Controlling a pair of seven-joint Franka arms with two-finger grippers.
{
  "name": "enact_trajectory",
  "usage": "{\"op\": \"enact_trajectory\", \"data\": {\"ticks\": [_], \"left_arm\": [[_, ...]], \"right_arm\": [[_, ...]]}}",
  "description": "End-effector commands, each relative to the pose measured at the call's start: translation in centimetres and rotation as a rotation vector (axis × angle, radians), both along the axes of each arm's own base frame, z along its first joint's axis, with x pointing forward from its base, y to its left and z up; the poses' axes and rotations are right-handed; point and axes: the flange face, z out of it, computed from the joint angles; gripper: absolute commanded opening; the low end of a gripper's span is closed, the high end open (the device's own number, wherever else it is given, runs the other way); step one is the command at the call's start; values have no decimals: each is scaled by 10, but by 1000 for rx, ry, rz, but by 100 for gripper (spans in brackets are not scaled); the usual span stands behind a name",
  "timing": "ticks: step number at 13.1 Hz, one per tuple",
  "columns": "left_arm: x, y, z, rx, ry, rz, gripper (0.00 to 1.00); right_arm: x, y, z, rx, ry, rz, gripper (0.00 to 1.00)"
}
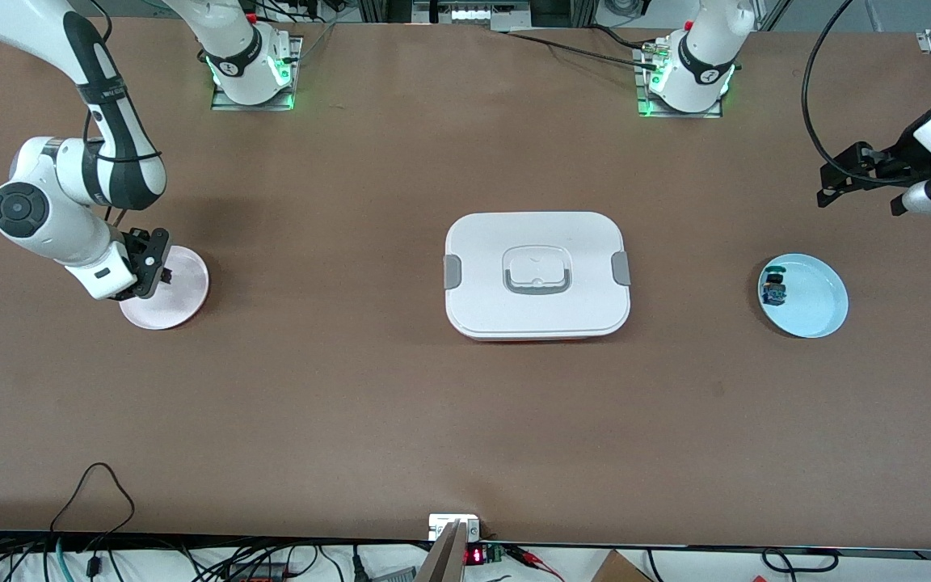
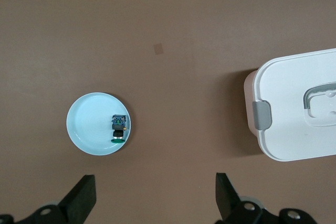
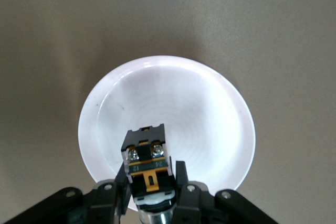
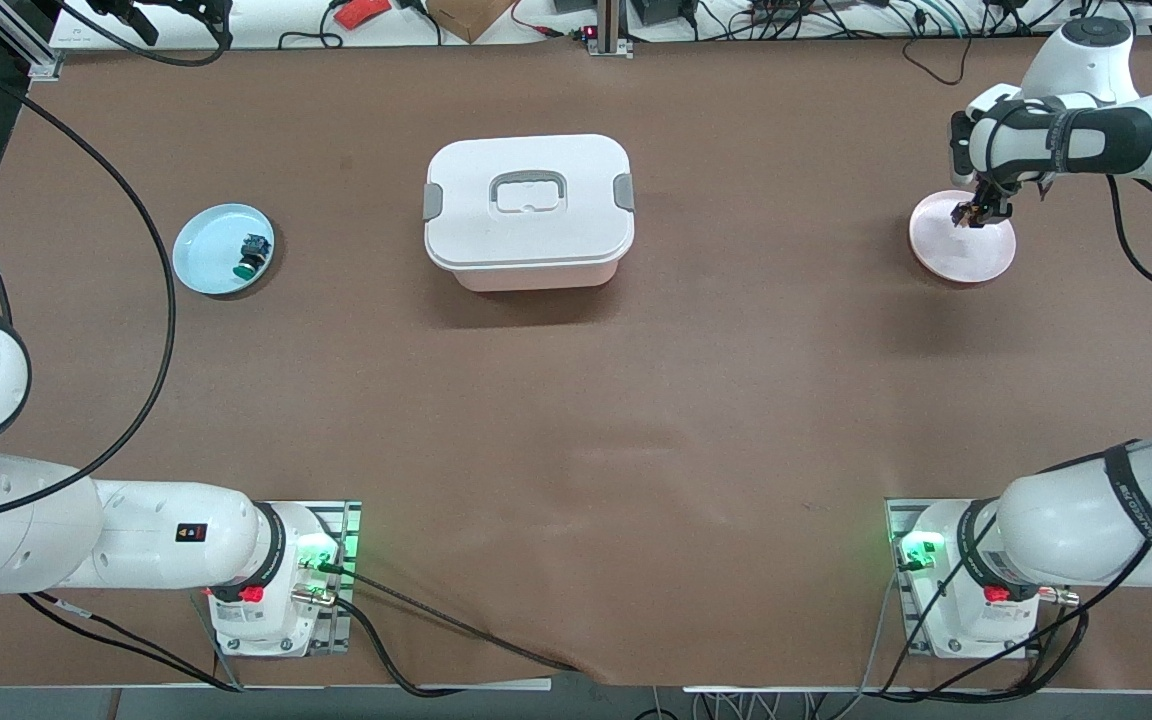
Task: Transfer orange switch to right arm and place
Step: 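Lower the held switch onto the white plate with the right gripper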
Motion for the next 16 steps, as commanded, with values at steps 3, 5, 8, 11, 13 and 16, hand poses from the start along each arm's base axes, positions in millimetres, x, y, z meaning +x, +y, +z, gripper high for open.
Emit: {"op": "enact_trajectory", "data": {"ticks": [3, 5, 8, 11, 13, 16], "left_arm": [[15, 17, -19, 106, 42, 29, 100], [15, 17, -18, 106, 41, 31, 100], [15, 16, -17, 102, 39, 30, 100], [15, 15, -17, 96, 39, 28, 100], [15, 17, -17, 96, 40, 31, 100], [15, 20, -17, 96, 38, 36, 100]], "right_arm": [[-7, -11, -33, 5, -15, 18, 13], [-8, -12, -42, 7, -2, 17, 13], [-12, -14, -52, 11, -7, 16, 13], [-13, -14, -52, 11, -3, -1, 52], [-12, -14, -45, 12, -5, -10, 100], [1, -14, 7, 2, -92, -3, 100]]}}
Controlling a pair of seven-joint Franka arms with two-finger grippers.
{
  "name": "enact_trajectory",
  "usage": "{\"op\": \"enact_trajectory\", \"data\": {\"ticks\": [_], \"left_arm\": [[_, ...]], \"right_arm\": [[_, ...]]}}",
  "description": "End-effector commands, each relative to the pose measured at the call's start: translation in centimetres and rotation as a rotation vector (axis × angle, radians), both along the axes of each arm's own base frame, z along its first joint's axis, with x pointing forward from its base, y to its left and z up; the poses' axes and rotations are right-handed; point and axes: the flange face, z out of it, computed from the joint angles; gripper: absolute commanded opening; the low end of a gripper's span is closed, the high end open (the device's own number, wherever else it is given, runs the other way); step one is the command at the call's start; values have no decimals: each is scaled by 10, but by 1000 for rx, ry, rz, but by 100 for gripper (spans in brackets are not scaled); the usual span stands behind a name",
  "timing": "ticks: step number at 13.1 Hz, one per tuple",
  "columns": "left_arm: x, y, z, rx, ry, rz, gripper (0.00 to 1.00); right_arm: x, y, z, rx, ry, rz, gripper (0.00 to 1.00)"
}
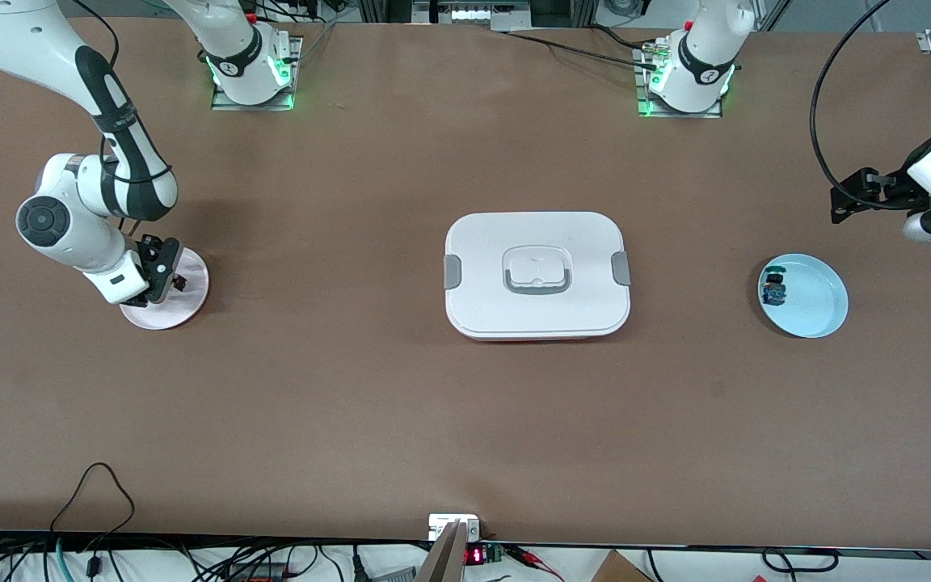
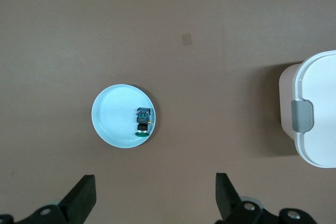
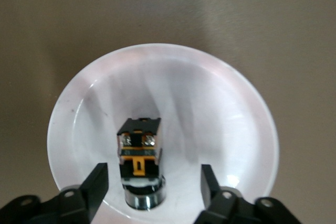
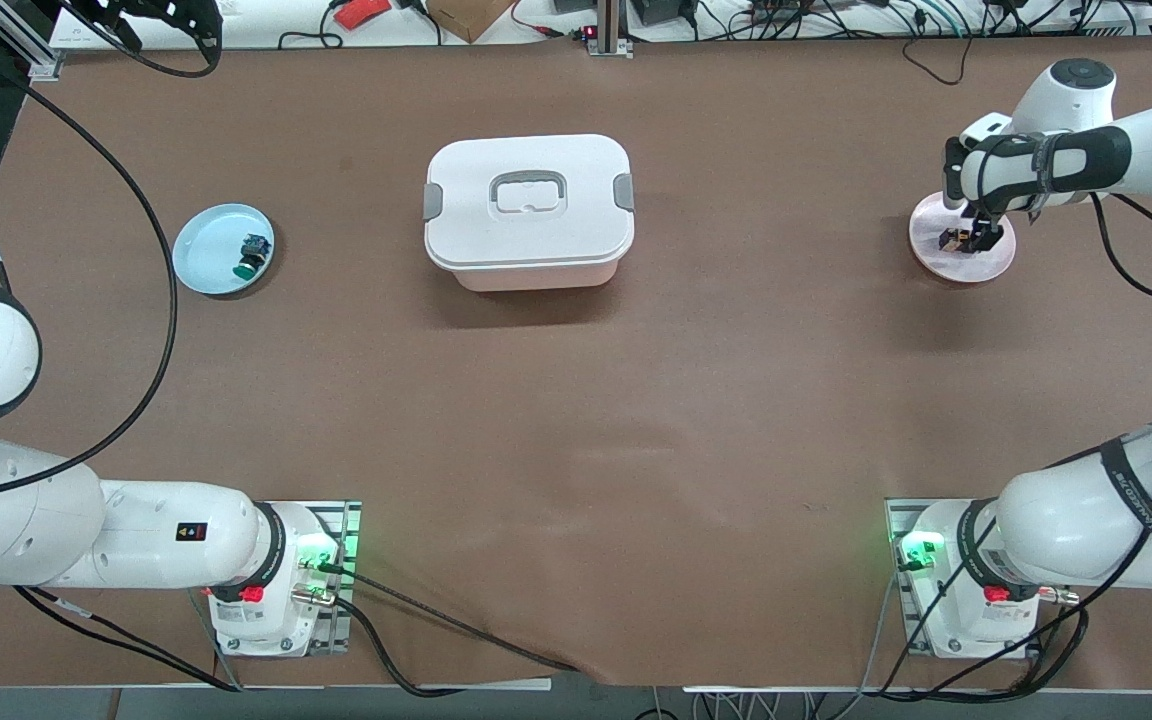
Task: Transfer orange switch to right arm and place
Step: 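Lower the held switch onto the white plate with the right gripper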
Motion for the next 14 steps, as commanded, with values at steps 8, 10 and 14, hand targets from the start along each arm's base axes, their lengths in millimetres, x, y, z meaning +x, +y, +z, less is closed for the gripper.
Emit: {"op": "enact_trajectory", "data": {"ticks": [8, 10, 14], "left_arm": [[2, 4, 5, 12, 0, 13, 100], [2, 4, 5, 12, -2, 11, 100], [3, 4, 4, 14, -2, 10, 100]], "right_arm": [[41, -3, 141, 153, 30, -314, 100], [45, -1, 166, 161, 49, -479, 100], [44, 23, 187, 125, 140, -879, 100]]}}
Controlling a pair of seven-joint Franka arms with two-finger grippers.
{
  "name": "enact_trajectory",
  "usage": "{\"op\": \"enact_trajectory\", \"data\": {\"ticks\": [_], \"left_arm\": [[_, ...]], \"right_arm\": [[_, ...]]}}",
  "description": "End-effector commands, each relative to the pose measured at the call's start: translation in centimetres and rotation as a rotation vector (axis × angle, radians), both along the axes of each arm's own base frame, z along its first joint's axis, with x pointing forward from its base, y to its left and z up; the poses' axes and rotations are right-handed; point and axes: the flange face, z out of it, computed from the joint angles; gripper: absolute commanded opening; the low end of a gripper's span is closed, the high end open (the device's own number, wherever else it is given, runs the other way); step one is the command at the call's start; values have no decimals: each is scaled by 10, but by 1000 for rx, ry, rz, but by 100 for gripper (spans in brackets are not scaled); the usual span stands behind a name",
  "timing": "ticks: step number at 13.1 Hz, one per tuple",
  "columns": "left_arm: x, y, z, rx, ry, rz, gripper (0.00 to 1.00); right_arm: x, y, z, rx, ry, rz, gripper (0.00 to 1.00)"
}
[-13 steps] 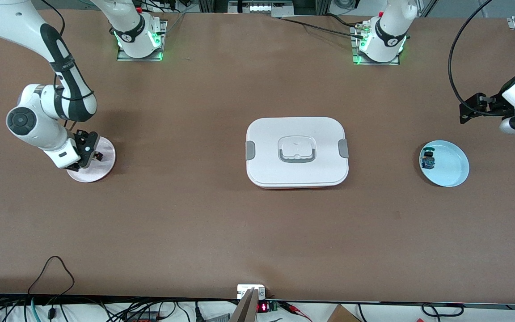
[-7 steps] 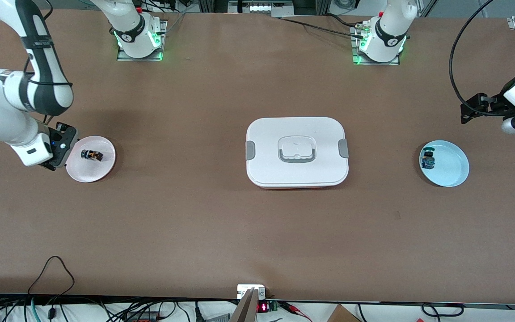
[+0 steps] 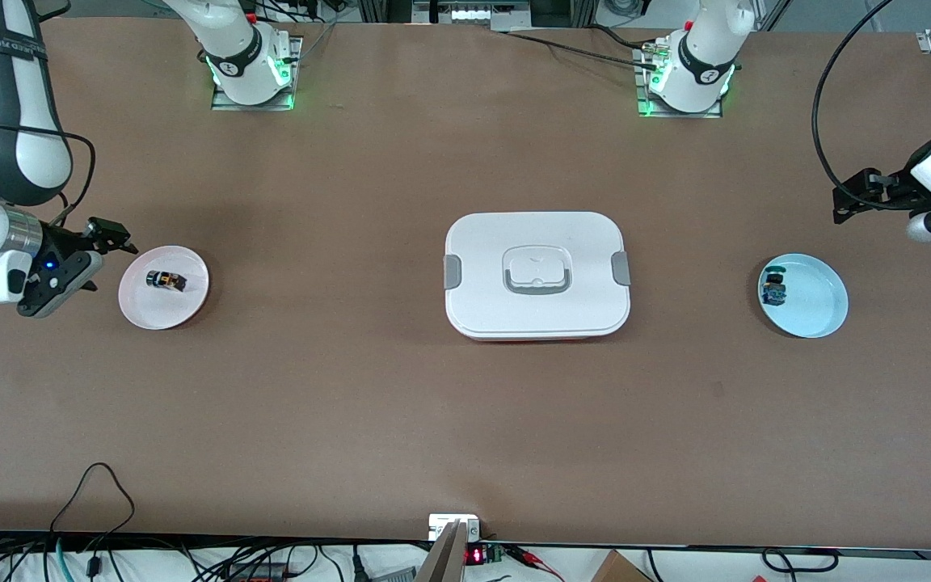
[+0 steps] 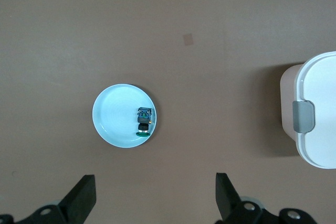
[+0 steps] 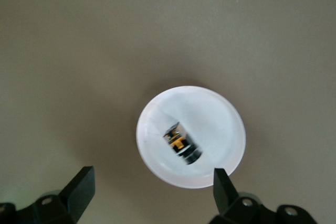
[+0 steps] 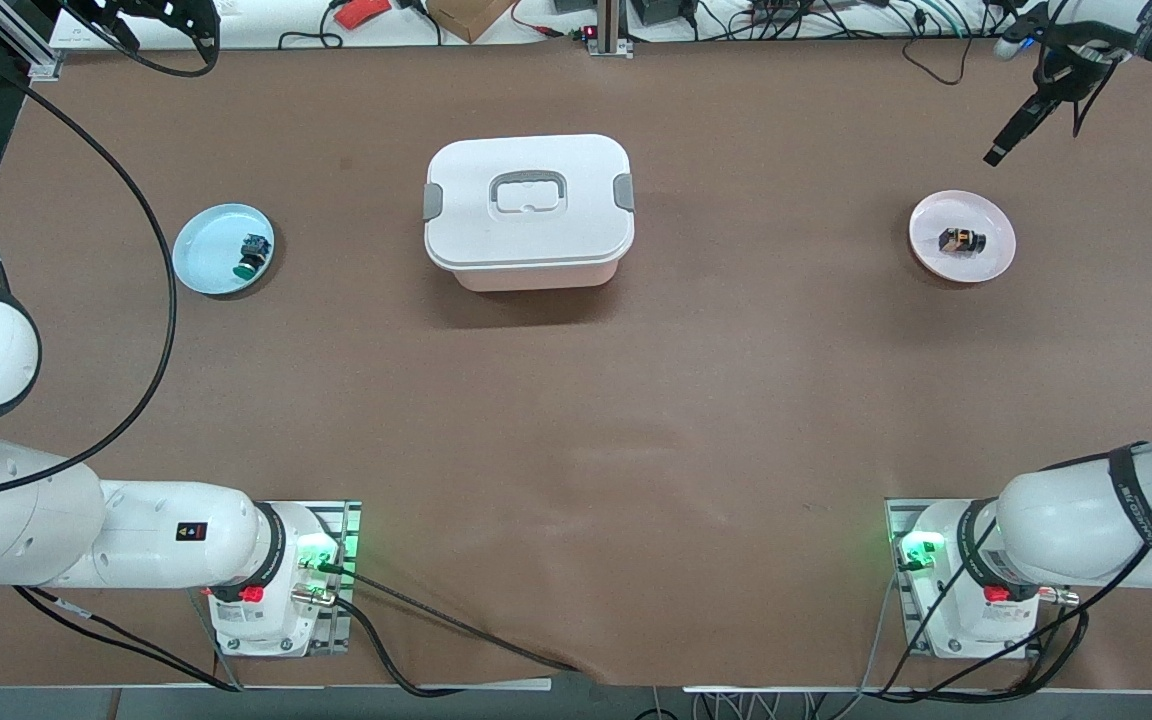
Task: Transfer orange switch to right arm and place
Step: 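Open the right gripper and raise it away from the plate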
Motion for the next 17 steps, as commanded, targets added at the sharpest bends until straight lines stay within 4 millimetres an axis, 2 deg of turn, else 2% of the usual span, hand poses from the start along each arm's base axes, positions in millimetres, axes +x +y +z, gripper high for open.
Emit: {"op": "enact_trajectory", "data": {"ticks": [1, 3, 6, 7, 8, 9, 12, 14, 17], "left_arm": [[3, 2, 5, 14, -3, 7, 100], [3, 2, 4, 14, -2, 7, 100], [3, 2, 4, 14, -2, 7, 100], [3, 2, 4, 12, -2, 7, 100], [3, 2, 5, 12, -3, 7, 100], [3, 2, 4, 14, -2, 7, 100], [3, 2, 4, 12, -2, 7, 100], [3, 2, 4, 12, -2, 7, 100], [3, 2, 4, 12, -1, 5, 100]], "right_arm": [[-1, 15, 12, -11, 64, -195, 100], [-7, 23, 20, -39, 116, -333, 100], [-20, 45, 38, -90, 187, -476, 100], [-19, 49, 48, -109, 184, -492, 100], [-16, 63, 63, -136, 179, -486, 100], [-13, 68, 82, -199, 152, -467, 100], [1, 66, 136, -260, 25, -439, 100], [17, 51, 154, -251, -86, -470, 100], [11, 47, 165, -197, -57, -599, 100]]}}
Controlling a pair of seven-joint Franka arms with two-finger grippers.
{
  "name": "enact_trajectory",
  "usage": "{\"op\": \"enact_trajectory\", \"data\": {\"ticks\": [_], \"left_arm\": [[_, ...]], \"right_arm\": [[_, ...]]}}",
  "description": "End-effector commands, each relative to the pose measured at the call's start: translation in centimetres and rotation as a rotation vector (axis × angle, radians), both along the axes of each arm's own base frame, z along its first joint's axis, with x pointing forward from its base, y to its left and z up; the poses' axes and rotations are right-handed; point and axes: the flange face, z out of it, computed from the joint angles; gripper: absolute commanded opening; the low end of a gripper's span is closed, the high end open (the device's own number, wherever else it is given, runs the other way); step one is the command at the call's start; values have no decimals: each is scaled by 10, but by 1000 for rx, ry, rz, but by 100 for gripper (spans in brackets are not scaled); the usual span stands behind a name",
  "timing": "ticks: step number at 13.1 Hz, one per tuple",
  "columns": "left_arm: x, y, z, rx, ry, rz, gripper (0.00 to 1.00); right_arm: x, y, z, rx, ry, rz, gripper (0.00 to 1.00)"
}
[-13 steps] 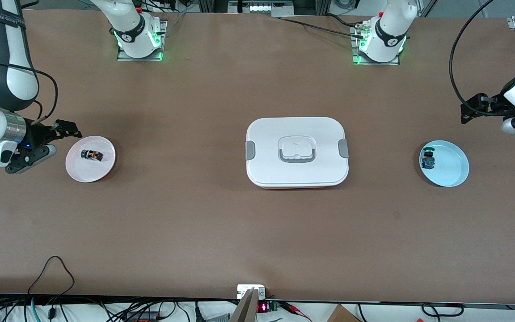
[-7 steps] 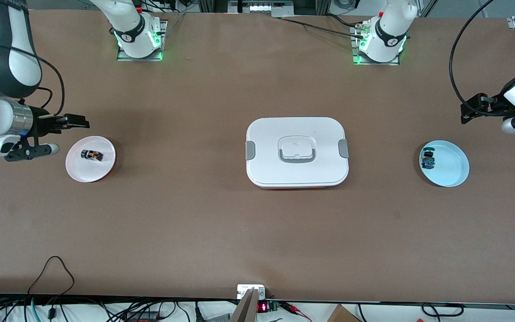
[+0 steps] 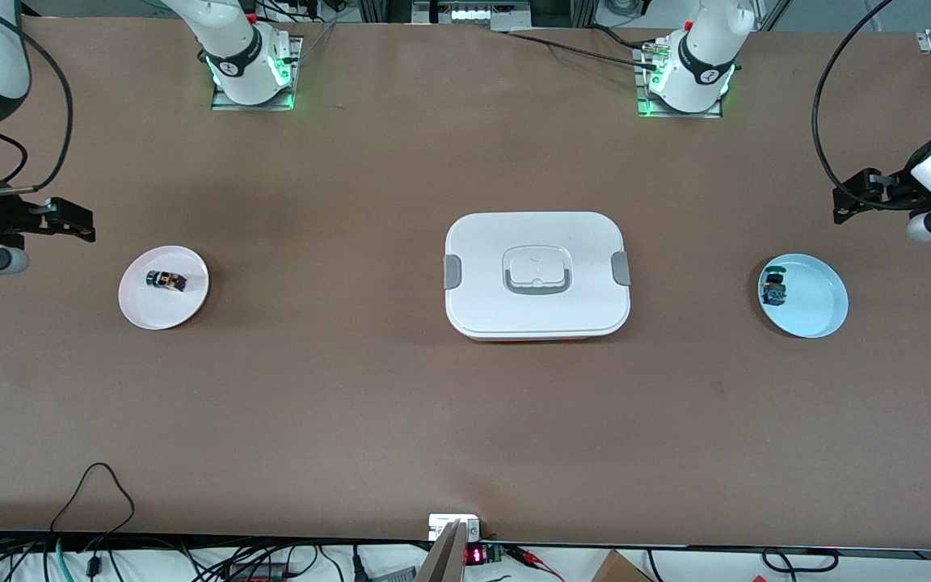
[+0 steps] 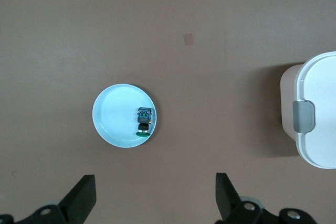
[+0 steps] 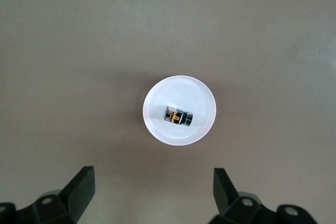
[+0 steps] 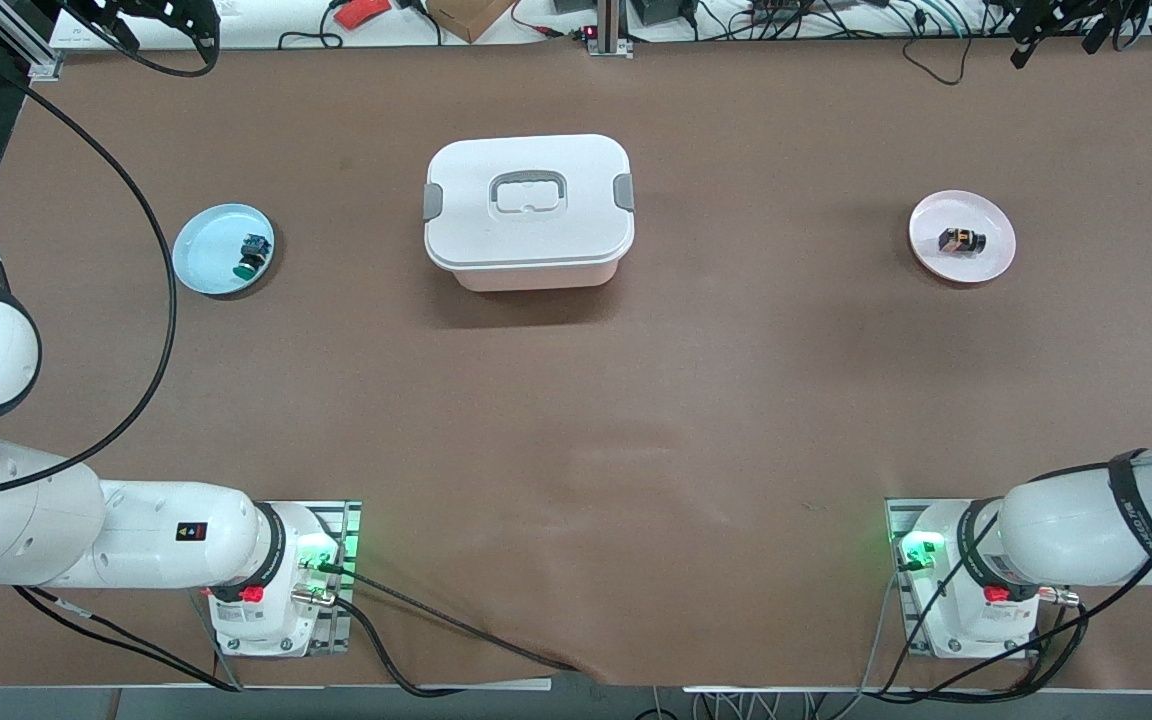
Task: Transfer orange switch to right arm and place
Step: 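Open the right gripper and raise it away from the plate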
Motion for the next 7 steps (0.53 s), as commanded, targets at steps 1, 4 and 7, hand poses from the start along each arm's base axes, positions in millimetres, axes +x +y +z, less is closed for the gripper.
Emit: {"op": "enact_trajectory", "data": {"ticks": [1, 4, 7], "left_arm": [[3, 2, 5, 12, -2, 5, 100], [3, 2, 5, 12, -2, 5, 100], [3, 2, 5, 12, -2, 6, 100]], "right_arm": [[-7, -3, 19, 39, -7, -136, 100], [-30, 0, 43, 45, -10, -131, 100], [-52, -13, 29, 53, -44, -154, 100]]}}
